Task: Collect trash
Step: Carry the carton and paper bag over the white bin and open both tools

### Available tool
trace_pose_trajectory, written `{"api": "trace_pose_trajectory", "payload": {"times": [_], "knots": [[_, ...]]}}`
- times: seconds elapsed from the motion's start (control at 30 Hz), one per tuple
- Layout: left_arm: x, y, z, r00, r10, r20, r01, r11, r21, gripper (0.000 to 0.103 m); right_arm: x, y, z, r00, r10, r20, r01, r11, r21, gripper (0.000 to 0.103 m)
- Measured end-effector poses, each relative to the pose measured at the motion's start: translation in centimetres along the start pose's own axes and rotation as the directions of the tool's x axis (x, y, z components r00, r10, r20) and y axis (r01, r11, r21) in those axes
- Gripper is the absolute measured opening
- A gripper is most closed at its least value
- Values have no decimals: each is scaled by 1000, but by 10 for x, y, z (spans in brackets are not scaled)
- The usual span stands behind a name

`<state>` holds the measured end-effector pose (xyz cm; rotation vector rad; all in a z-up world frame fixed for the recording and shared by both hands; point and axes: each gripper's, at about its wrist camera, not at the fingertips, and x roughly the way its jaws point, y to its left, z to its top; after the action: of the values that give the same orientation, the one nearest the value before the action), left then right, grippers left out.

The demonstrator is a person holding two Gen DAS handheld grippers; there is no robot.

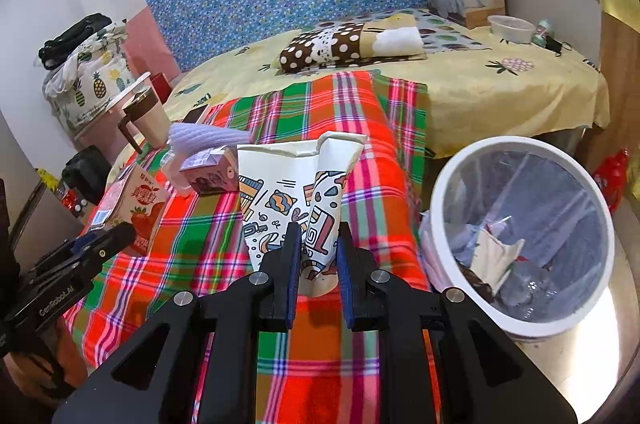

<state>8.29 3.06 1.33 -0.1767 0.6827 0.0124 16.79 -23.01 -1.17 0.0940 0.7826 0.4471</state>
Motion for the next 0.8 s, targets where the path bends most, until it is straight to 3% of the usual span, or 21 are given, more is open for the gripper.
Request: {"api": "trace_pose_trajectory", "payload": {"times": [0.8], "knots": [[44, -98, 10, 984, -170, -57, 176, 974, 145, 34, -24, -64, -12, 991, -127, 27, 125, 988, 88, 19]]}}
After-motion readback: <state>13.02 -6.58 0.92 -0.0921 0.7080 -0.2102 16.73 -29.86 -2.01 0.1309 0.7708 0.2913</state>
